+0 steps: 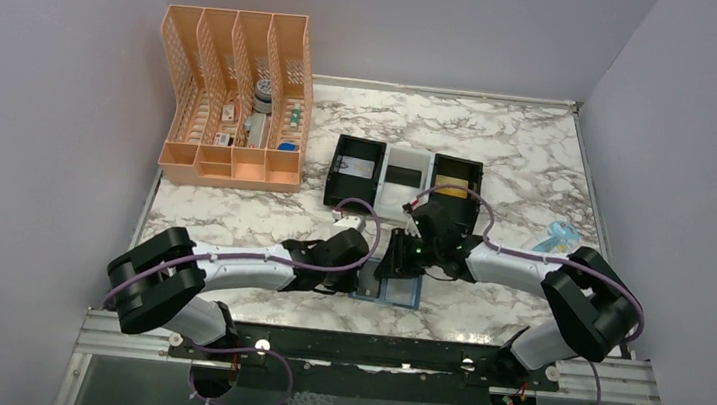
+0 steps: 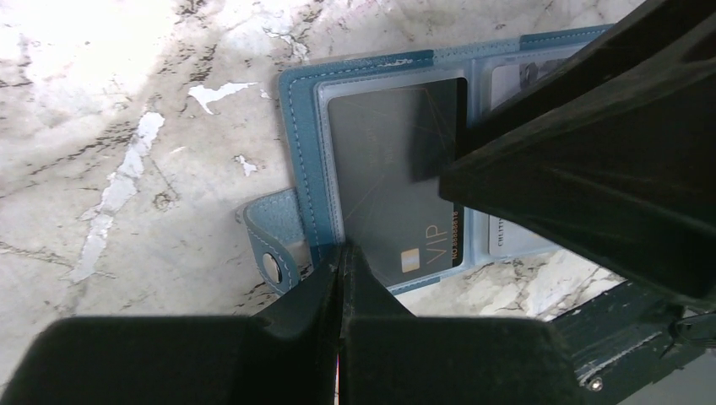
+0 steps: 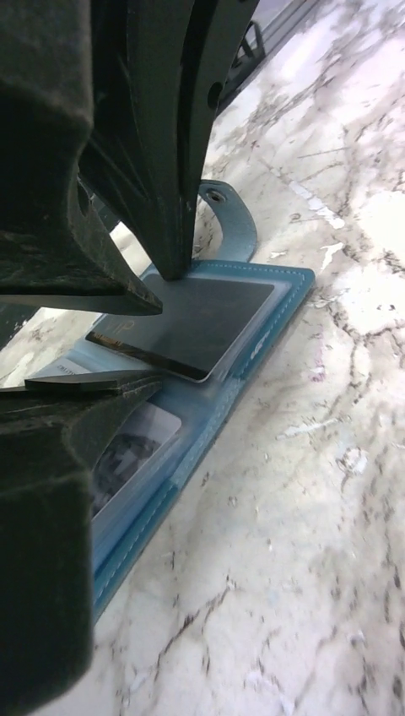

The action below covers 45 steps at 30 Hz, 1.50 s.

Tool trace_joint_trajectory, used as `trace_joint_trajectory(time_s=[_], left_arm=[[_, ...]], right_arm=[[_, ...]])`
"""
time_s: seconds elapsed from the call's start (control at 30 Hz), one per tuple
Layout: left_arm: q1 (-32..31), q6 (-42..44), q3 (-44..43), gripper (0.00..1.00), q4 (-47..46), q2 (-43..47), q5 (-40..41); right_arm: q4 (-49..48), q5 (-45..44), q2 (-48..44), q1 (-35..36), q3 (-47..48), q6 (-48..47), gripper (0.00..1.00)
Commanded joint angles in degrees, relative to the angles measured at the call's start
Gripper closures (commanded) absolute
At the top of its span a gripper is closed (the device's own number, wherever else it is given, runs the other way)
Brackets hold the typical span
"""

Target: Take the credit cards out of the card holder

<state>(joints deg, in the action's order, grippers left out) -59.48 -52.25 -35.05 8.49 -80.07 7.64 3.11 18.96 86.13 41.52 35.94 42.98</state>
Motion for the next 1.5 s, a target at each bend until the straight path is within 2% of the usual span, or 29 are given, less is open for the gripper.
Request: trace_joint_trajectory(time_s=[0.0,0.17,0.37,0.5,0.67,0.83,1.0,1.3,1.47], left_arm=[[-0.7,-2.9,3.0,1.00,-0.7,-1.6,-4.9],[-0.6,-5.2,4.6,1.00,-1.4,-0.9,-4.8],[-0.7,-6.1,5.0,1.00,-2.3,-1.4,-4.9],[-0.7,-6.8,5.4,1.00,-2.6,-1.3,-4.5],[-0.7,-7.3,6.1,1.00,-1.9,-0.7,-3.2],[-0.7,-7.8,6.9,1.00,0.5,-0.5,-1.0],[-0.7,-7.5,6.4,1.00,-0.1,-1.3,-1.0],[-0.8,-6.9,5.0,1.00,-0.1,-2.6,-1.0],[-0.7,-7.0,5.2,1.00,0.0,-2.2,-0.8]], right_arm=[[7.0,-10.9,2.5,3.3,1.1,-1.4,0.68],[9.6,-17.0,2.9,6.0,2.5,0.8,0.68],[0.0,-7.1,0.9,6.0,-0.9,3.9,0.70],[-6.3,-2.8,-0.7,6.0,-2.9,7.0,0.83],[-7.4,-0.8,-3.4,5.0,-3.6,6.4,0.99],[-9.1,8.6,-5.9,0.1,-6.1,3.0,0.99],[-10.0,19.7,-3.4,-4.4,-6.6,-0.3,0.99],[-4.2,20.9,-2.1,-10.1,-5.8,-5.9,0.99],[-5.6,24.9,0.0,-13.7,-7.4,-5.2,0.99]])
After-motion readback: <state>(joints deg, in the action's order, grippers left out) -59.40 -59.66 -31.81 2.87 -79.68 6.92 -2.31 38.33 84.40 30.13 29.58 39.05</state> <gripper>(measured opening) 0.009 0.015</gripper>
